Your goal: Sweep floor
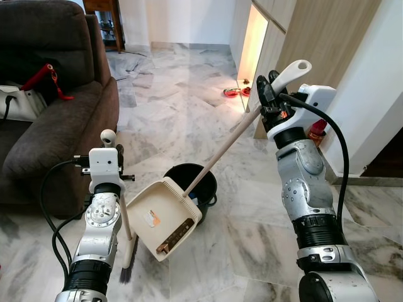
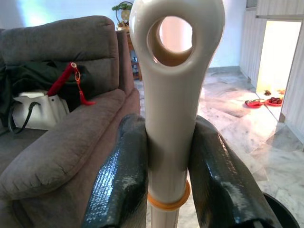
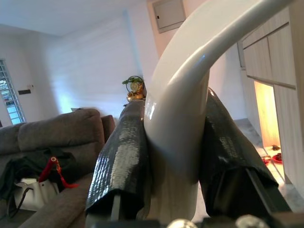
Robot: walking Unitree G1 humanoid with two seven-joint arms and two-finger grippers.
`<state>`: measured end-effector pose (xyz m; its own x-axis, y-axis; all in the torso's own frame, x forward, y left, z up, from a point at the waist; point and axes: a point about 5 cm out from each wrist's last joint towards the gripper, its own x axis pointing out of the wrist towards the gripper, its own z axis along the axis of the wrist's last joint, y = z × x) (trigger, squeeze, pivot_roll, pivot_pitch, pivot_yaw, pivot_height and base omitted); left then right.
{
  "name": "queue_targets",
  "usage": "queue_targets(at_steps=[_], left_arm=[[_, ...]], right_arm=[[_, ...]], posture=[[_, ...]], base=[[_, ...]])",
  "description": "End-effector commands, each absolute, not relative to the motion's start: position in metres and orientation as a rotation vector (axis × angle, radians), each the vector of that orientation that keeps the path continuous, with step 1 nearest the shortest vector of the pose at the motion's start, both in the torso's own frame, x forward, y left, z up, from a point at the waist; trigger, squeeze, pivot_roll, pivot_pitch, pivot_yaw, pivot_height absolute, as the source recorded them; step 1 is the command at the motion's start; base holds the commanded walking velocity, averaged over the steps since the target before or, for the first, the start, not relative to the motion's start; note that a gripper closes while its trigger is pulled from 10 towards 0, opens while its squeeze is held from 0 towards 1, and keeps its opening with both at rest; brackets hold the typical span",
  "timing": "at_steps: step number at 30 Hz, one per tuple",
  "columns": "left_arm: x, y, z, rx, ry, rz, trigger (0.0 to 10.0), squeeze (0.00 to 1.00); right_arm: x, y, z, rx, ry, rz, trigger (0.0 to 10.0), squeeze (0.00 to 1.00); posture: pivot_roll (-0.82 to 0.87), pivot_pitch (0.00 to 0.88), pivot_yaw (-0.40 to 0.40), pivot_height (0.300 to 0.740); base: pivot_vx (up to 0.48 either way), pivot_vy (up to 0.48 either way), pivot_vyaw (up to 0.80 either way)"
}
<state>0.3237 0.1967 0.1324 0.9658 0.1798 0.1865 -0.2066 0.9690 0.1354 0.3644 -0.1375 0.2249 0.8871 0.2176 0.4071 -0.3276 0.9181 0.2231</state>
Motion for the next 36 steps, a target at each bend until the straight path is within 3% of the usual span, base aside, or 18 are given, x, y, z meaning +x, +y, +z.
queue_targets(at_steps=[1, 6, 12, 36], left_arm=[[0.325, 0.195, 0.145, 0.165, -0.233, 0.191, 10.0, 0.0], [0.324, 0.195, 0.145, 0.166, -0.232, 0.192, 10.0, 0.0], [0.324, 0.196, 0.145, 0.168, -0.233, 0.201, 10.0, 0.0], [0.324, 0.197, 0.146, 0.168, -0.243, 0.213, 10.0, 0.0]], right_arm=[[0.366, -0.142, 0.241, 0.31, -0.436, 0.268, 10.0, 0.0], [0.368, -0.145, 0.241, 0.31, -0.434, 0.227, 10.0, 0.0], [0.373, -0.162, 0.238, 0.311, -0.407, 0.044, 10.0, 0.0], [0.371, -0.157, 0.254, 0.387, -0.469, 0.029, 10.0, 0.0]], posture=[[0.01, 0.0, -0.051, 0.74], [0.01, 0.0, -0.052, 0.74], [0.01, 0.0, -0.052, 0.74], [0.01, 0.0, -0.055, 0.74]], base=[[0.33, 0.0, 0.0], [0.335, 0.0, 0.0], [0.336, 0.0, 0.0], [0.335, 0.0, 0.0]])
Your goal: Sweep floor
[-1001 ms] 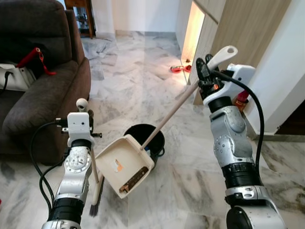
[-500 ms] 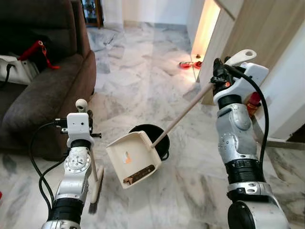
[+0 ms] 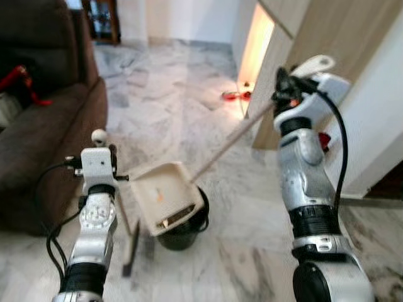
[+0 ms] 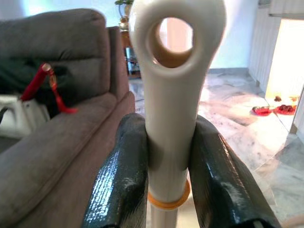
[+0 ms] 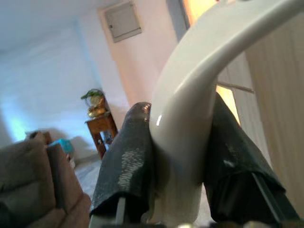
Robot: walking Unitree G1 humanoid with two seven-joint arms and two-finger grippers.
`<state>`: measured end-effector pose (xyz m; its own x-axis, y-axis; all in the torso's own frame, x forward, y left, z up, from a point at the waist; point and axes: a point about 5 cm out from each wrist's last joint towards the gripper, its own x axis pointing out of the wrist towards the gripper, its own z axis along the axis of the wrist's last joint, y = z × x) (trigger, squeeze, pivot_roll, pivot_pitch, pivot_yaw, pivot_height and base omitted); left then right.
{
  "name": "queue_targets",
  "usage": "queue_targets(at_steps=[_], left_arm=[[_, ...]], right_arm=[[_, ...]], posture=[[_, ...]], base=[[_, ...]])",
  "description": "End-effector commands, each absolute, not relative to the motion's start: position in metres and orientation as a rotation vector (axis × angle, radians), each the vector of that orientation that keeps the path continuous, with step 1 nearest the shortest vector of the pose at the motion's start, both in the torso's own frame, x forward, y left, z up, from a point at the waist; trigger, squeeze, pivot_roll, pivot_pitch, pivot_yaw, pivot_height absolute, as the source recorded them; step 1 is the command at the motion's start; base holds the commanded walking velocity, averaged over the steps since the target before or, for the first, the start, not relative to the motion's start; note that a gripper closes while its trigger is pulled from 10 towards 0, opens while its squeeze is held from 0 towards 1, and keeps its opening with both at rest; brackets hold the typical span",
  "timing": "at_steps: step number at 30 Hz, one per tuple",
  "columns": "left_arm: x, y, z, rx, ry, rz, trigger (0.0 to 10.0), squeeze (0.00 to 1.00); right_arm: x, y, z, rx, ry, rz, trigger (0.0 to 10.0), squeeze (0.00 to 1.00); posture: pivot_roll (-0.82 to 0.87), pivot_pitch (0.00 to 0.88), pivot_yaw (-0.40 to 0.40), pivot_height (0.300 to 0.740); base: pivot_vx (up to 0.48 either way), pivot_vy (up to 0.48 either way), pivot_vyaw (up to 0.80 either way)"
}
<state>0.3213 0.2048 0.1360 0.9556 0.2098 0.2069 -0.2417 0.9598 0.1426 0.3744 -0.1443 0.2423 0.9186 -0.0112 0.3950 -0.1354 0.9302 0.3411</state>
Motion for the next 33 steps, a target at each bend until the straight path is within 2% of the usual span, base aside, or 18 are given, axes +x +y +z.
queue_targets(at_steps=[1, 24, 33], left_arm=[[0.324, 0.197, 0.146, 0.168, -0.243, 0.214, 10.0, 0.0], [0.323, 0.198, 0.145, 0.162, -0.244, 0.217, 10.0, 0.0], [0.323, 0.194, 0.146, 0.15, -0.252, 0.201, 10.0, 0.0]], right_arm=[[0.371, -0.157, 0.255, 0.386, -0.469, 0.029, 10.0, 0.0], [0.368, -0.147, 0.258, 0.406, -0.484, 0.087, 10.0, 0.0], [0.361, -0.126, 0.26, 0.409, -0.494, 0.202, 10.0, 0.0]], posture=[[0.01, 0.0, -0.055, 0.74], [0.01, 0.0, -0.059, 0.74], [0.01, 0.0, -0.057, 0.74]], base=[[0.334, 0.0, 0.0], [0.322, 0.0, 0.0], [0.0, 0.0, 0.0]])
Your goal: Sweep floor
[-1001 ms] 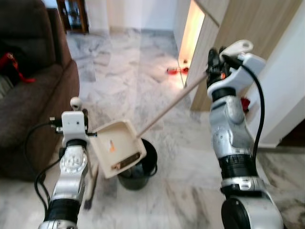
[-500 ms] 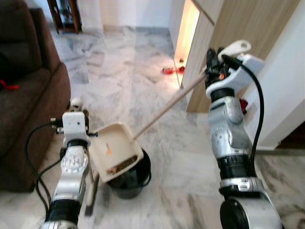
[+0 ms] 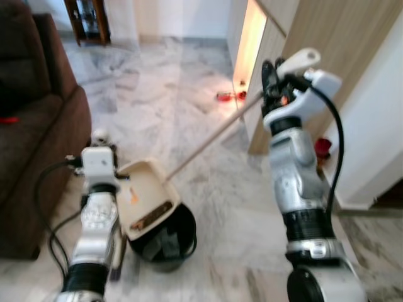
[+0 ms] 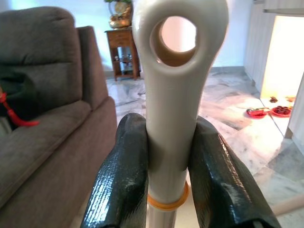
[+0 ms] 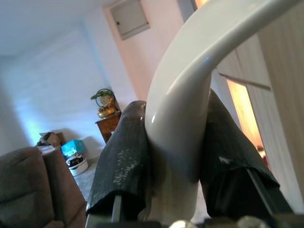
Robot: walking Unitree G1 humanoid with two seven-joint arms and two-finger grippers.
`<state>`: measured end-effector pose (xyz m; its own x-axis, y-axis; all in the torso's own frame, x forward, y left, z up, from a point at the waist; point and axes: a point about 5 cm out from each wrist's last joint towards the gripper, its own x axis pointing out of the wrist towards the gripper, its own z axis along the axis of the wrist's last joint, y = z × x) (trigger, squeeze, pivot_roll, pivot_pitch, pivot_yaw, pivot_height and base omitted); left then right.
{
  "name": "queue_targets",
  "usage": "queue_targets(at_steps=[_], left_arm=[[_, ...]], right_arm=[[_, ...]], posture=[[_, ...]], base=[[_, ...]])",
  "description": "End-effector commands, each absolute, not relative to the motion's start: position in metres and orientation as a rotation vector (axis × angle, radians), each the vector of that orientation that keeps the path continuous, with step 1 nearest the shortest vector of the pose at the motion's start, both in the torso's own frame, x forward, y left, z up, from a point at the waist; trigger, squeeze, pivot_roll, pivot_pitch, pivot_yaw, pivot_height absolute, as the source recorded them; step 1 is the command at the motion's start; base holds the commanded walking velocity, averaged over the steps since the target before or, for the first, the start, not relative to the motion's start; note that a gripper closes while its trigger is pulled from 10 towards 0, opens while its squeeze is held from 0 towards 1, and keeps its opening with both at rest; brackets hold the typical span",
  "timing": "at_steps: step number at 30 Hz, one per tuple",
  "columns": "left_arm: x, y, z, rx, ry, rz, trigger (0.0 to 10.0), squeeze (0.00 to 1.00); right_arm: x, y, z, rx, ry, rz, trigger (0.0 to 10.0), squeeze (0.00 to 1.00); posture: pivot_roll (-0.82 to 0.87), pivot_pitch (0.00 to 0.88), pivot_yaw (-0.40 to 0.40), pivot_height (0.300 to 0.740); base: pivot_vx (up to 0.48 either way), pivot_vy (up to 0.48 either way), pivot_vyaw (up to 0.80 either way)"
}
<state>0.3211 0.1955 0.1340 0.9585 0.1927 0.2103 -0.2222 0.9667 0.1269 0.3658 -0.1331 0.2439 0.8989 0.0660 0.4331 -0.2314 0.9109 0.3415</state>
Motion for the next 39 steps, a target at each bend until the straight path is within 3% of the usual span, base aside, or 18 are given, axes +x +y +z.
queue_targets(at_steps=[1, 25, 39], left_arm=[[0.323, 0.194, 0.146, 0.15, -0.252, 0.199, 10.0, 0.0], [0.323, 0.19, 0.145, 0.148, -0.257, 0.185, 10.0, 0.0], [0.323, 0.191, 0.145, 0.15, -0.256, 0.186, 10.0, 0.0]], right_arm=[[0.36, -0.125, 0.261, 0.407, -0.5, 0.213, 10.0, 0.0], [0.315, -0.074, 0.285, 0.394, -0.701, 0.569, 10.0, 0.0], [0.292, -0.048, 0.282, 0.359, -0.654, 0.854, 10.0, 0.0]], posture=[[0.01, 0.0, -0.057, 0.74], [0.0, 0.0, -0.058, 0.74], [0.0, 0.0, -0.057, 0.74]], base=[[0.0, 0.0, 0.0], [0.0, 0.0, 0.0], [0.0, 0.0, 0.0]])
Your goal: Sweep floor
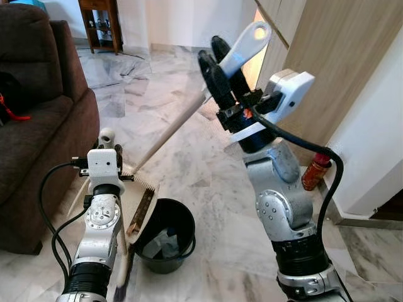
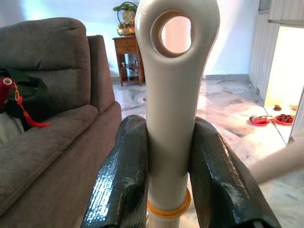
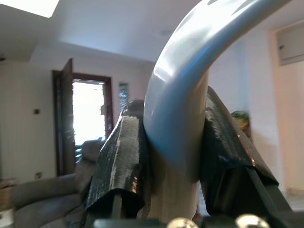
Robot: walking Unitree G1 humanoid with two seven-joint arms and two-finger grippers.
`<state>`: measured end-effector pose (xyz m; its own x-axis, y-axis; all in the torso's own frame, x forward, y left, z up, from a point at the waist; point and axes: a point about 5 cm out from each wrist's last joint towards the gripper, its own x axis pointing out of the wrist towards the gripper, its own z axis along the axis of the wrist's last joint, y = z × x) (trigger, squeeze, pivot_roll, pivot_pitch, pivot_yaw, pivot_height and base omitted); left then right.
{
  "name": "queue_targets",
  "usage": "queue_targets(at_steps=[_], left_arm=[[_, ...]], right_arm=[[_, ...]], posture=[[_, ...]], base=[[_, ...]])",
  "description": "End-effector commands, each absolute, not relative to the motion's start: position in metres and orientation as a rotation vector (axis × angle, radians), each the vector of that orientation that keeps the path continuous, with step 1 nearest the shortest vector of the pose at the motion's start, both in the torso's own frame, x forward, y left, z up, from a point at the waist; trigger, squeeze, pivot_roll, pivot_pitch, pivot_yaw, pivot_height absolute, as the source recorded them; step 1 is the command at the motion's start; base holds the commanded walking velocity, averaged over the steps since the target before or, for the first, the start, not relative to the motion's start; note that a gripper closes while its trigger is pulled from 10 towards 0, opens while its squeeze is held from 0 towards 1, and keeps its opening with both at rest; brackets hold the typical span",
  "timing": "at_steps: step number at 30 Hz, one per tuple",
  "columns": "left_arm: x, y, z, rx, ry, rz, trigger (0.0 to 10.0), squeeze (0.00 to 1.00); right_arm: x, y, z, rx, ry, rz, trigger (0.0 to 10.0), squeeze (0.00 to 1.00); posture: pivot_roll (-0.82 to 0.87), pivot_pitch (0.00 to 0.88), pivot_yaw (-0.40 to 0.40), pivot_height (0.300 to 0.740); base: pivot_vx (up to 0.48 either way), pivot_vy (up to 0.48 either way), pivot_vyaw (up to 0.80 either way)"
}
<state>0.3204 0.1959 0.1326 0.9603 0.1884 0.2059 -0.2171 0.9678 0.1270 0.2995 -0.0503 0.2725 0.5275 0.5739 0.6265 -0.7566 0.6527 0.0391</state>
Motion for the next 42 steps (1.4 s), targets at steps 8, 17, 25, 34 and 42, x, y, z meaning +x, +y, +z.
queue_targets(at_steps=[8, 17, 25, 34, 42], left_arm=[[0.323, 0.192, 0.144, 0.154, -0.253, 0.194, 10.0, 0.0], [0.322, 0.194, 0.144, 0.155, -0.253, 0.211, 10.0, 0.0], [0.321, 0.195, 0.144, 0.153, -0.259, 0.22, 10.0, 0.0], [0.316, 0.198, 0.144, 0.166, -0.264, 0.227, 10.0, 0.0], [0.283, 0.22, 0.148, 0.224, -0.278, 0.307, 10.0, 0.0]], right_arm=[[0.308, -0.054, 0.277, 0.335, -0.584, 0.687, 10.0, 0.0], [0.319, -0.065, 0.276, 0.346, -0.537, 0.564, 10.0, 0.0], [0.327, -0.082, 0.276, 0.297, -0.557, 0.399, 10.0, 0.0], [0.323, -0.079, 0.283, 0.266, -0.63, 0.369, 10.0, 0.0], [0.323, -0.076, 0.284, 0.268, -0.646, 0.361, 10.0, 0.0]], posture=[[0.0, 0.0, -0.059, 0.74], [0.0, 0.0, -0.065, 0.74], [0.0, 0.0, -0.067, 0.74], [0.0, 0.0, -0.067, 0.74], [0.01, 0.0, -0.066, 0.74]], base=[[0.0, 0.0, 0.0], [0.0, 0.0, 0.0], [0.0, 0.0, 0.0], [0.0, 0.0, 0.0], [0.0, 0.0, 0.0]])
